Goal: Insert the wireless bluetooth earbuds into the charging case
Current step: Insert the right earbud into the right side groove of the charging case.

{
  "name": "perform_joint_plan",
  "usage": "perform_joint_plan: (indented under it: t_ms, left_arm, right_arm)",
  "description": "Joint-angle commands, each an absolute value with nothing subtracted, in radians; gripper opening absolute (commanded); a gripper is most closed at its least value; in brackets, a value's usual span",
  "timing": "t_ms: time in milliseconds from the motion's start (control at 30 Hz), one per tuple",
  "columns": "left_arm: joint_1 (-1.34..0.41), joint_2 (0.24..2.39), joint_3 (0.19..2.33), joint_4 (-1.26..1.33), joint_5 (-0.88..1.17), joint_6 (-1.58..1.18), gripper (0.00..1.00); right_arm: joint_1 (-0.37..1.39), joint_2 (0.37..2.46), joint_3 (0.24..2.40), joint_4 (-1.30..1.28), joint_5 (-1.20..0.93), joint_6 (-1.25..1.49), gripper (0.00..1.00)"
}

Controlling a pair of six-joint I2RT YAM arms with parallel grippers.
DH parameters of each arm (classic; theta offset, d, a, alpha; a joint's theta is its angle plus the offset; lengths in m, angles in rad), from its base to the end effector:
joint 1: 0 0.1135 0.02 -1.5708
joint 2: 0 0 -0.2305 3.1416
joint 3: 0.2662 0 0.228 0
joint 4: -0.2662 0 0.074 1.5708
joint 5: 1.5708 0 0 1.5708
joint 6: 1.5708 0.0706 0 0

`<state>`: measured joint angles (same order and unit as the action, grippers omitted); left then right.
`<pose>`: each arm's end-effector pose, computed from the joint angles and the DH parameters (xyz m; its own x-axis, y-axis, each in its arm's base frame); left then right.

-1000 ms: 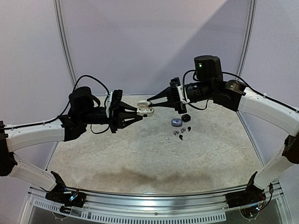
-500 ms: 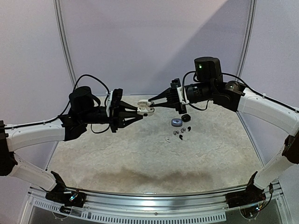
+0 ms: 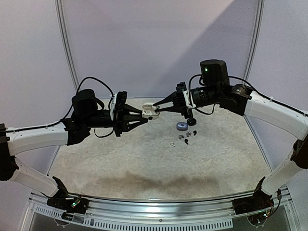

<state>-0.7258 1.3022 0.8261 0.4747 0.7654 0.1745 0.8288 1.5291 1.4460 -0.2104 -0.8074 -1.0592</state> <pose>0.1970 -0.2402 0.2881 0.1720 0.0147 -0.9850 0.9819 0.0781 0.1727 0.2004 0.2940 0.3498 0.7562 -0.0673 -0.6509 -0.6488 -0.2068 -0.7323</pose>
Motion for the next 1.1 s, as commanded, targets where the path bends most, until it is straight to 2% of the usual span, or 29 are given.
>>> perform_joint_plan:
  t_ms: [0, 467, 867, 1067]
  left_arm:
    - [-0.736, 1.305, 0.842, 0.514, 0.759, 0.170, 0.00]
    - [-0.736, 1.299, 0.833, 0.529, 0.754, 0.179, 0.00]
    - [-0.736, 1.297, 0.830, 0.527, 0.751, 0.172, 0.00]
    - [-0.736, 1.296, 0.830, 0.523, 0.742, 0.158, 0.00]
  right_arm:
    - [0.819, 1.552, 1.428, -0.228, -0.814, -1.052, 0.00]
    - [0.807, 1.562, 1.416, -0.193, -0.791, -1.019, 0.00]
    - [0.801, 1.557, 1.408, -0.171, -0.774, -0.982, 0.25]
    - [0.800, 1.547, 1.408, -0.176, -0.769, -0.981, 0.28]
